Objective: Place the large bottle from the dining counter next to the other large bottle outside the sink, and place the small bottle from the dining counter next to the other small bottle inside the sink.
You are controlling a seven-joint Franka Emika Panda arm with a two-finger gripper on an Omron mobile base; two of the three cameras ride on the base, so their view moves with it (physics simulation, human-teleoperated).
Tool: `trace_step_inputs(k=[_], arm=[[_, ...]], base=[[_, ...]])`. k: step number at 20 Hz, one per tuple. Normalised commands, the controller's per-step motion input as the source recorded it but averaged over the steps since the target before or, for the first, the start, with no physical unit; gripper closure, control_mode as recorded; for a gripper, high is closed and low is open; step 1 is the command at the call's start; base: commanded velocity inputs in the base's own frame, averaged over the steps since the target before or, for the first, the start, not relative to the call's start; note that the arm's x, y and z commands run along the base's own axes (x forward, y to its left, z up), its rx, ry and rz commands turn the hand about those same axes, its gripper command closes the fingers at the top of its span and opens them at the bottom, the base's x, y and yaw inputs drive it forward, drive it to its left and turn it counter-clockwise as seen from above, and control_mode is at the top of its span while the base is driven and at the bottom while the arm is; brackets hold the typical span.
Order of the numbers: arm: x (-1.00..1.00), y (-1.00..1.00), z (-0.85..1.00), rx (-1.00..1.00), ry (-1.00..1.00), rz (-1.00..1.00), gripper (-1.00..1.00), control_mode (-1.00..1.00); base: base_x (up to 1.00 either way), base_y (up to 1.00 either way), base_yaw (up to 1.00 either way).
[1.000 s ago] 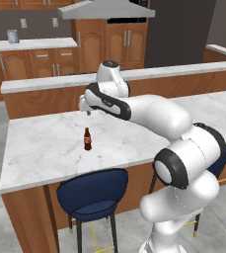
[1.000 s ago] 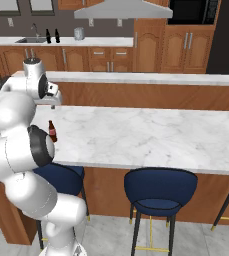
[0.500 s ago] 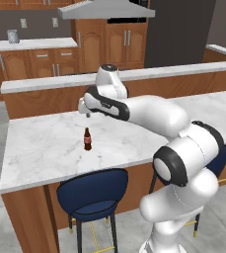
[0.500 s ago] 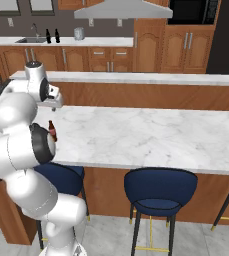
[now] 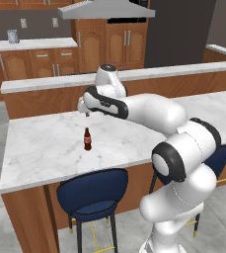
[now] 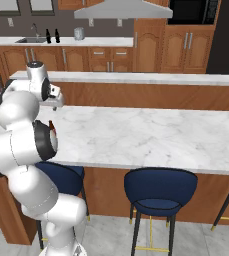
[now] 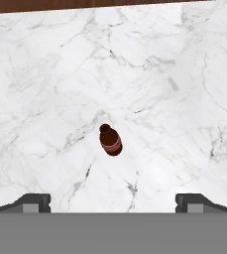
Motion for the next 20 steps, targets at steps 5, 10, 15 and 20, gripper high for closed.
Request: trace_step_inputs(k=[5, 10, 15, 20], arm=[[0.08, 0.10, -0.01, -0.01, 0.01, 0.00, -1.00, -1.00], [0.03, 0.09, 0.00, -0.01, 0.01, -0.01, -1.00, -1.00], [0.00, 0.01, -0.03, 0.00, 0.01, -0.01, -1.00, -1.00], [0.00, 0.00, -0.11, -0.01, 0.00, -0.01, -1.00, -1.00]], base=[[0.00, 0.00, 0.00], [0.00, 0.00, 0.00], [0.00, 0.00, 0.00], [0.00, 0.00, 0.00]])
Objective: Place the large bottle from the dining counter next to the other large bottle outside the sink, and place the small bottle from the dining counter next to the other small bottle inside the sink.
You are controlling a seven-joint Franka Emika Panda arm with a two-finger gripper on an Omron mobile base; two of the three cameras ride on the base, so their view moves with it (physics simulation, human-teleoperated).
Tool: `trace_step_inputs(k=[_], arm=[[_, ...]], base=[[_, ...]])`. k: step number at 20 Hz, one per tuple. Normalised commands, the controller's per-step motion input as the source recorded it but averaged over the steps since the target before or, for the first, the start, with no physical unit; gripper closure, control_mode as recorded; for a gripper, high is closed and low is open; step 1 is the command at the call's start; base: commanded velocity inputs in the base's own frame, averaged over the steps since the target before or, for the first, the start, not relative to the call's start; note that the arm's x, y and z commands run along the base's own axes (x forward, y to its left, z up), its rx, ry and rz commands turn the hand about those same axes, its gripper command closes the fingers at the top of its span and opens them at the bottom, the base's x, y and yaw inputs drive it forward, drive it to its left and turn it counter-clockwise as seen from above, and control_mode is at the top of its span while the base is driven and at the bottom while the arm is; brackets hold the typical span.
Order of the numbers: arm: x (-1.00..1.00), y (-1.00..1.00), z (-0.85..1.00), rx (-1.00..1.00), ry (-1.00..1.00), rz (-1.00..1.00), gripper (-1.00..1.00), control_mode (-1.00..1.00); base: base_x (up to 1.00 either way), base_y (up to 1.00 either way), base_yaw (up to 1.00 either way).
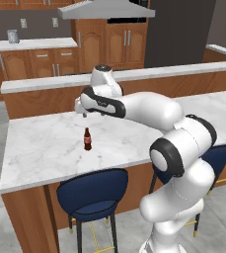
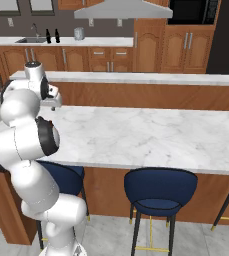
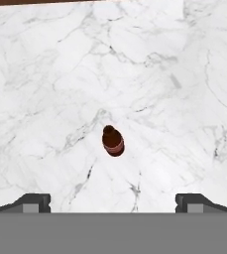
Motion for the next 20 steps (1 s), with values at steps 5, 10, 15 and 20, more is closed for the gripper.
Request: trace_step_inputs(k=[5, 10, 15, 20], arm=[[0.01, 0.00, -0.32, -0.01, 0.00, -0.02, -1.00, -1.00], [0.00, 0.00, -0.26, -0.01, 0.00, -0.02, -1.00, -1.00], [0.00, 0.01, -0.22, 0.00, 0.00, 0.00, -1.00, -1.00], [0.01, 0.18, -0.08, 0.00, 0.00, 0.00, -1.00, -1.00]], base=[[0.00, 0.00, 0.00], [0.00, 0.00, 0.00], [0.00, 0.00, 0.00], [0.00, 0.00, 0.00]])
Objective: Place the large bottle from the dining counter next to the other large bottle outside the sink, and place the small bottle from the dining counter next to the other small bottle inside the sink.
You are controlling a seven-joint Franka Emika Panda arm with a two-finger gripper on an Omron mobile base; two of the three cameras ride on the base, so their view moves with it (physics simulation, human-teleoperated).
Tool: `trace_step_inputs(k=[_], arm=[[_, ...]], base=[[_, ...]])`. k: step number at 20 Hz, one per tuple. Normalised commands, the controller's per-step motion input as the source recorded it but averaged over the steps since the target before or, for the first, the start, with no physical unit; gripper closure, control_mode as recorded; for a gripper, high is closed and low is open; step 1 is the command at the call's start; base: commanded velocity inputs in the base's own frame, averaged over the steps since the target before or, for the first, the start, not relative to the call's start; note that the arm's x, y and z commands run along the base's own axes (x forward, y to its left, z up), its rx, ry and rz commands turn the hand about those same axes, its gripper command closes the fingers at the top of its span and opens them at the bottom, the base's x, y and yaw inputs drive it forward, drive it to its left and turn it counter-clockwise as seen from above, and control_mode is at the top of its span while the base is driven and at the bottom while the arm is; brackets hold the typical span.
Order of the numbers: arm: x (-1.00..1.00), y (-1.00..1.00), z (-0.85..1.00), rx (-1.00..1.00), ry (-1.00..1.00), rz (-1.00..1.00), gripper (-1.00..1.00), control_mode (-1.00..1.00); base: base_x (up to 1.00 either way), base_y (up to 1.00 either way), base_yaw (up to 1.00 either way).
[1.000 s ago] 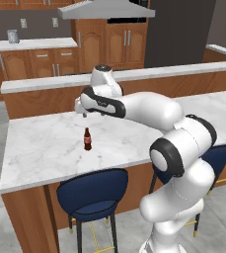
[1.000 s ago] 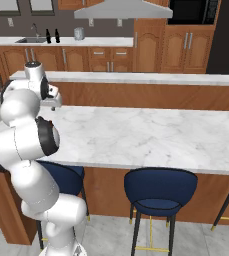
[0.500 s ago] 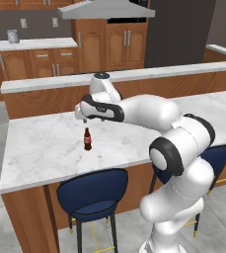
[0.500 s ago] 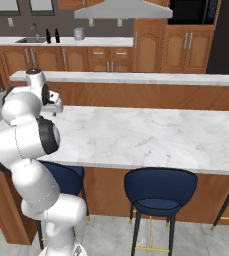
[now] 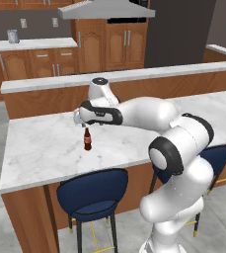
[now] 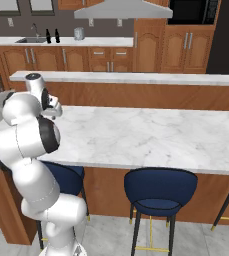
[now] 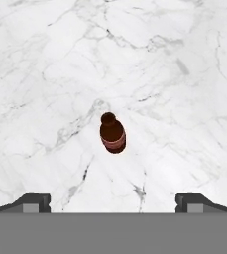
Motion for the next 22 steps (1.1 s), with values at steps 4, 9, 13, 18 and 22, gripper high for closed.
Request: trace_step_inputs(k=[4, 9, 13, 18, 22], arm=[[0.22, 0.24, 0.01, 0.00, 0.00, 0.00, -1.00, -1.00], [0.02, 0.17, 0.00, 0.00, 0.00, 0.00, -1.00, -1.00], [0.00, -0.05, 0.00, 0.00, 0.00, 0.00, -1.00, -1.00], [0.00, -0.14, 0.00, 0.00, 0.00, 0.00, -1.00, -1.00], [0.00, -0.15, 0.00, 0.00, 0.00, 0.00, -1.00, -1.00]], base=[[0.00, 0.00, 0.00], [0.00, 0.00, 0.00], [0.00, 0.00, 0.00], [0.00, 0.00, 0.00], [0.00, 0.00, 0.00]])
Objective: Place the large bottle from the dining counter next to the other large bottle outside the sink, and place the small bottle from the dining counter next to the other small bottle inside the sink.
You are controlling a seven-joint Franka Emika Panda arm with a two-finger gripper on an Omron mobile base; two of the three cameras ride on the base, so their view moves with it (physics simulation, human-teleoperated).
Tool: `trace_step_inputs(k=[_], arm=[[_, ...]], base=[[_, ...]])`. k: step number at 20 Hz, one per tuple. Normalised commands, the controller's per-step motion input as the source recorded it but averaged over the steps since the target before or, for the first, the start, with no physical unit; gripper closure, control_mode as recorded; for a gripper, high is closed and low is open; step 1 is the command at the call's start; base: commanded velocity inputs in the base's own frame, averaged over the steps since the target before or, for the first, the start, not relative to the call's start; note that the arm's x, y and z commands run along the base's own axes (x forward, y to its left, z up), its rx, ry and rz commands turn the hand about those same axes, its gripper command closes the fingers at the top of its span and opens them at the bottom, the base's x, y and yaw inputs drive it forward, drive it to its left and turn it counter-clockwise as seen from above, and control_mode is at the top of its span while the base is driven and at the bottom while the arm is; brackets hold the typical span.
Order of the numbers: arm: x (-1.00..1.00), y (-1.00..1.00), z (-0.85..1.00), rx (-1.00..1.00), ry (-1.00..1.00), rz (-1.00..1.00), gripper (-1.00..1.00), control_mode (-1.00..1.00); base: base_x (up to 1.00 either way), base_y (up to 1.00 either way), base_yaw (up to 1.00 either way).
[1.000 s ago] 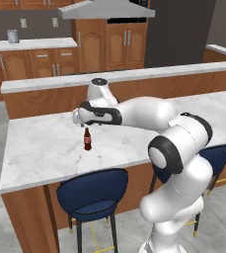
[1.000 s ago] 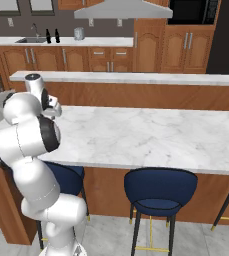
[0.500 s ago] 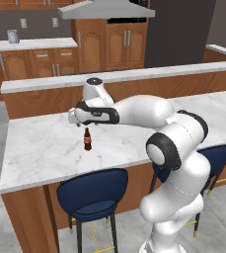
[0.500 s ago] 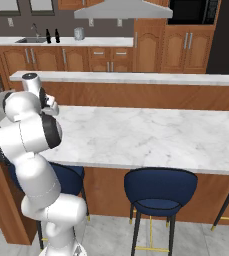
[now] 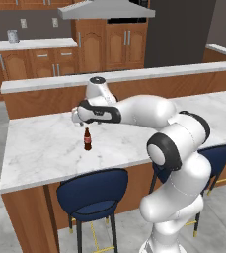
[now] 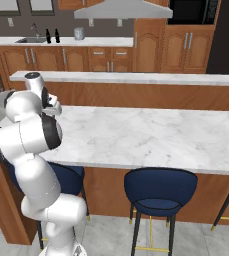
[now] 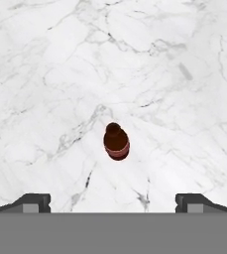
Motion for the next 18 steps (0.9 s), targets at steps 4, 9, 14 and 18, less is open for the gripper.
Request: trace_step_inputs(k=[4, 9, 14, 18], arm=[[0.00, -0.01, 0.00, 0.00, 0.00, 0.00, -1.00, -1.00], [0.00, 0.00, -0.05, 0.00, 0.00, 0.00, -1.00, -1.00], [0.09, 0.00, -0.14, 0.00, 0.00, 0.00, -1.00, -1.00], [0.08, 0.00, -0.02, 0.00, 0.00, 0.00, -1.00, -1.00]], base=[[0.00, 0.00, 0.00], [0.00, 0.00, 0.00], [0.00, 0.00, 0.00], [0.00, 0.00, 0.00]])
